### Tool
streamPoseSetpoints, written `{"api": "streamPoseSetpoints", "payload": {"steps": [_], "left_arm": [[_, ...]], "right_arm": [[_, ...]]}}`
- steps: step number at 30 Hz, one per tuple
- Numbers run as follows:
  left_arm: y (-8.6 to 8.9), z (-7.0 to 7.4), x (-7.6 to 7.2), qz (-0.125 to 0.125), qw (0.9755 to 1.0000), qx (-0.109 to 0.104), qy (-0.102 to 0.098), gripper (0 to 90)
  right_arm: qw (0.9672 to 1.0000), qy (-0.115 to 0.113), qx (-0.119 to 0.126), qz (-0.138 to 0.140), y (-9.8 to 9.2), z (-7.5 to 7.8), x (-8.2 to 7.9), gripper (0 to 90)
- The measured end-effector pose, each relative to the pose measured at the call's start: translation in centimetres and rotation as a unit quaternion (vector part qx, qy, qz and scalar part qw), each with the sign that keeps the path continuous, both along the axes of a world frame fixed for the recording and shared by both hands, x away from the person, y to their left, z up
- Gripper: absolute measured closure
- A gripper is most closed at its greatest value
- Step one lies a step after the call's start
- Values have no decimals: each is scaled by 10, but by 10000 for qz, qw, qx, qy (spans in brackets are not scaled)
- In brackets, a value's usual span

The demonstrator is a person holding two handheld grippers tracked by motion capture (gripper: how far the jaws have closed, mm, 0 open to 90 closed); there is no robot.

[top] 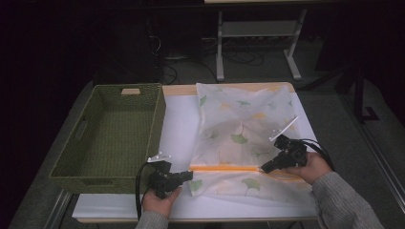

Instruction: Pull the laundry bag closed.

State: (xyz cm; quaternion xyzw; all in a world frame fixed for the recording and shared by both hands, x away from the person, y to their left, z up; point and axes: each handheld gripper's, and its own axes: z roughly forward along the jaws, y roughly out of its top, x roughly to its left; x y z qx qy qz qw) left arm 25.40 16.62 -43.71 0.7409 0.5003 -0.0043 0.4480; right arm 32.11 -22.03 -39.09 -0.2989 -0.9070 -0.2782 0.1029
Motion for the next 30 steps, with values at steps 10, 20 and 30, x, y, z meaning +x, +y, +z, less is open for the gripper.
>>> {"api": "streamPoseSetpoints", "payload": {"steps": [10, 20, 30], "left_arm": [[0, -1, 2, 0, 9999, 143, 9, 870], [-1, -4, 3, -1, 9999, 148, 42, 870], [1, -4, 4, -30, 9999, 139, 39, 869]], "right_arm": [[9998, 42, 83, -151, -17, -8, -2, 897], [9995, 82, 146, -265, -33, -11, -4, 897], [9992, 77, 214, -316, -38, -14, -5, 897]]}}
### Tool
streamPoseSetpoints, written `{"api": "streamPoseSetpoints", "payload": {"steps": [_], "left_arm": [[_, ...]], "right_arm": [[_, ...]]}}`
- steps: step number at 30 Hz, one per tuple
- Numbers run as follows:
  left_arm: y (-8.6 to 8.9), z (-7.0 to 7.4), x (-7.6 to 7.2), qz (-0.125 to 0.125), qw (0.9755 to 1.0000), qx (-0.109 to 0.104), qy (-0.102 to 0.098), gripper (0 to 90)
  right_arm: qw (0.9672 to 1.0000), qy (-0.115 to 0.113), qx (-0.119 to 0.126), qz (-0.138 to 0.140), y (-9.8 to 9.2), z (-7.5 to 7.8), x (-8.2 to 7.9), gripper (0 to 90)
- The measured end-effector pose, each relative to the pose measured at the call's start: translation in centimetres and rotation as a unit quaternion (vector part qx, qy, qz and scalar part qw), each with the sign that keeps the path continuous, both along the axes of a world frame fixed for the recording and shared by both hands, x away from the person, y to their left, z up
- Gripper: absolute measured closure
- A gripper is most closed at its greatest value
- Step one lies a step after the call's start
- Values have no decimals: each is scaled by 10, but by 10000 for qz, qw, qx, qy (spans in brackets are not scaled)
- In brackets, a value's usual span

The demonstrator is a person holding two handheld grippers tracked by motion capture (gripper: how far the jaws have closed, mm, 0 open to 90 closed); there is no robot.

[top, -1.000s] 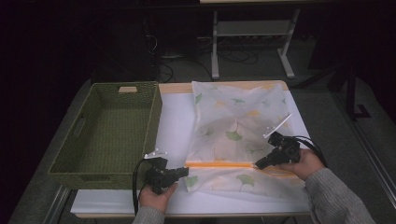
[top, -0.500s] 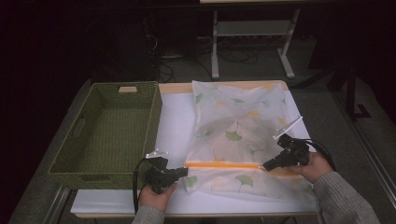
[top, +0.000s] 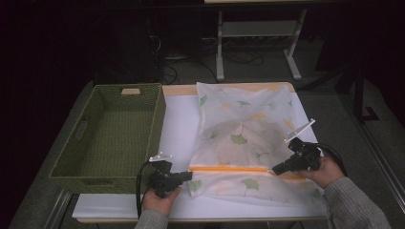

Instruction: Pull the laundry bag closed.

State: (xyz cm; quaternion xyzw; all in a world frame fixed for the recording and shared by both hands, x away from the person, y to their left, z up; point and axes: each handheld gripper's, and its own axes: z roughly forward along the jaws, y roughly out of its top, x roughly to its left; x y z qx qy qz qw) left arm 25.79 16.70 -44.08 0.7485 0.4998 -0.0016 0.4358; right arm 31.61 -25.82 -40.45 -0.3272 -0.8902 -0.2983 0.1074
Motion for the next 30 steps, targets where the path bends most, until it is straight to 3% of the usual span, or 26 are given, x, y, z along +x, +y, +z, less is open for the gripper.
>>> {"api": "streamPoseSetpoints", "payload": {"steps": [15, 30], "left_arm": [[0, 0, -1, 5, 10000, -7, 1, 868], [0, -2, -1, -2, 10000, 8, 15, 868]], "right_arm": [[9998, -43, 115, -169, -18, 0, -4, 897], [9993, -3, 65, -356, -40, 0, -9, 896]]}}
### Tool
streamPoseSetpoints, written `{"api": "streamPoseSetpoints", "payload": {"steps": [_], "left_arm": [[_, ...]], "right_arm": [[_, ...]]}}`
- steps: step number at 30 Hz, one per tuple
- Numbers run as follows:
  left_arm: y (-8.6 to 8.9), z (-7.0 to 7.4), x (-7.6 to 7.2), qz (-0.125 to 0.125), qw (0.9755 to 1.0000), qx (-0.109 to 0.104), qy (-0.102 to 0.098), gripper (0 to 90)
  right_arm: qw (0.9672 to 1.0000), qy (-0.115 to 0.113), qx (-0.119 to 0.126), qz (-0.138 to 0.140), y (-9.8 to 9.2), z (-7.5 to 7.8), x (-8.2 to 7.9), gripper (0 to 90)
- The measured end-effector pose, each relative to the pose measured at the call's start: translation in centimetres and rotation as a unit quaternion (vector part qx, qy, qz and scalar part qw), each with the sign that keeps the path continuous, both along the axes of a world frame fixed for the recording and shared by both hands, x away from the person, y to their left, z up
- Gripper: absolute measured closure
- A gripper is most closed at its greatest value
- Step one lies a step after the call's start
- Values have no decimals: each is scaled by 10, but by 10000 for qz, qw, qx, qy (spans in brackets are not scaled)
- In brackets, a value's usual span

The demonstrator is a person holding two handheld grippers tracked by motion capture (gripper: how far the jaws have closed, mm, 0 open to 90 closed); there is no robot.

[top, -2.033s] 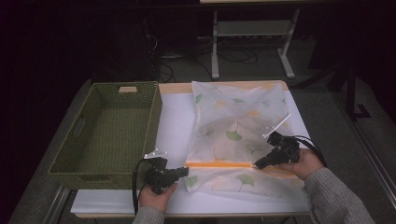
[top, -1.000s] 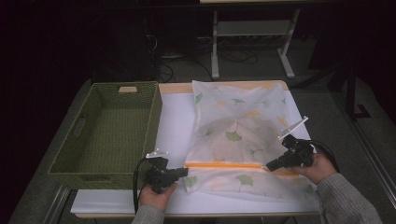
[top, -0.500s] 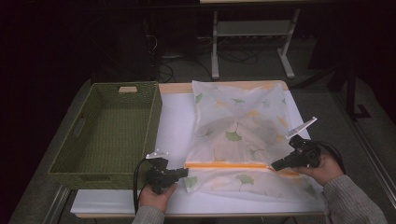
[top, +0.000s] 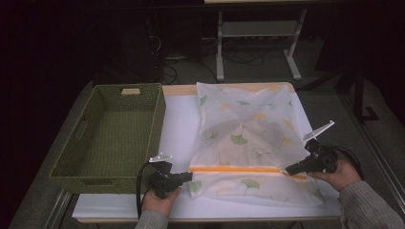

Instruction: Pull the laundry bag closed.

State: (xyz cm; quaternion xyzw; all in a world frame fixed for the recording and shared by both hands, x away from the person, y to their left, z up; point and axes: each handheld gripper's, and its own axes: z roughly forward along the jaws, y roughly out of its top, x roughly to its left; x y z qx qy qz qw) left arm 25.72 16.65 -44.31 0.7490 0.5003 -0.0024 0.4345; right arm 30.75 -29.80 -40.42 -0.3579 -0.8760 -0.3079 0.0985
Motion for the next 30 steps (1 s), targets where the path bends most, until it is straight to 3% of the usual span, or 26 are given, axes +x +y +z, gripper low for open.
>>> {"api": "streamPoseSetpoints", "payload": {"steps": [22, 30], "left_arm": [[-1, -1, 0, -5, 10000, 52, -7, 869], [0, -2, -2, 37, 10000, -22, -8, 869]], "right_arm": [[9997, -28, -32, -255, -29, 0, -11, 897], [9994, -45, -42, -336, -38, -2, -15, 896]]}}
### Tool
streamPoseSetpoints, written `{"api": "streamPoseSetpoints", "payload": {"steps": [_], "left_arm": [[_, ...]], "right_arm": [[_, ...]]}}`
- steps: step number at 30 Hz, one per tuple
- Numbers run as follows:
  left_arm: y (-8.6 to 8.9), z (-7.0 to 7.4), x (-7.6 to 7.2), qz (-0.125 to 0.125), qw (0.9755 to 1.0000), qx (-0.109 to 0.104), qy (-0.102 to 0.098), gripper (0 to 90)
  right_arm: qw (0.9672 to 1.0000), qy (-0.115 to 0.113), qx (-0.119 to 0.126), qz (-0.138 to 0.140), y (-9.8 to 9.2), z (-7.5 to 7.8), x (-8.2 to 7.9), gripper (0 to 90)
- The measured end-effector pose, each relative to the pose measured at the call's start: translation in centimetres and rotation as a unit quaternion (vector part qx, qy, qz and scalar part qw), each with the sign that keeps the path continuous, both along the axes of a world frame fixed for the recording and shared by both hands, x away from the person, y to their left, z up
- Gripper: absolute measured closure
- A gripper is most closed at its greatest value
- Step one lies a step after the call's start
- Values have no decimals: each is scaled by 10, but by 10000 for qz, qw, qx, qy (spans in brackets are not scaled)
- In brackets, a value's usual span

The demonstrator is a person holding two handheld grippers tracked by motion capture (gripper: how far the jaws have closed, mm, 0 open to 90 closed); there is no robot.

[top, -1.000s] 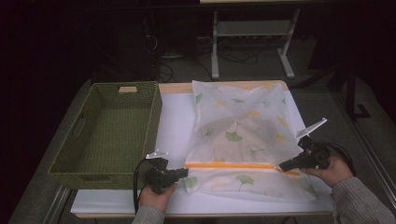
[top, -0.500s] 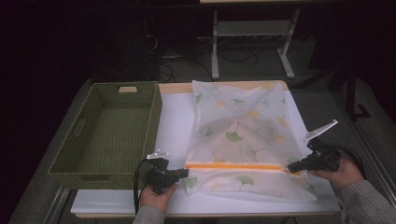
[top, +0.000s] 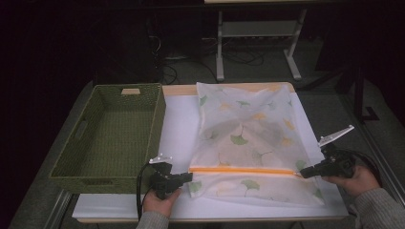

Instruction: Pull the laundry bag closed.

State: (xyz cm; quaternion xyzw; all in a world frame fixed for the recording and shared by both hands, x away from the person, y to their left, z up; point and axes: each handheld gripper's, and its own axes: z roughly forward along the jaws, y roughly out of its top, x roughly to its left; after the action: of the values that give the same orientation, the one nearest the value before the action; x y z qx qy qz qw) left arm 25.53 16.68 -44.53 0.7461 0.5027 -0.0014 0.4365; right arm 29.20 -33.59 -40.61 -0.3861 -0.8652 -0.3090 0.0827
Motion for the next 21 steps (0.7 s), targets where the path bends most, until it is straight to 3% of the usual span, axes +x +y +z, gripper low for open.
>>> {"api": "streamPoseSetpoints", "payload": {"steps": [21], "left_arm": [[-2, 3, -1, 38, 10000, 76, -31, 869]], "right_arm": [[9996, -42, 13, -280, -28, -6, -11, 897]]}}
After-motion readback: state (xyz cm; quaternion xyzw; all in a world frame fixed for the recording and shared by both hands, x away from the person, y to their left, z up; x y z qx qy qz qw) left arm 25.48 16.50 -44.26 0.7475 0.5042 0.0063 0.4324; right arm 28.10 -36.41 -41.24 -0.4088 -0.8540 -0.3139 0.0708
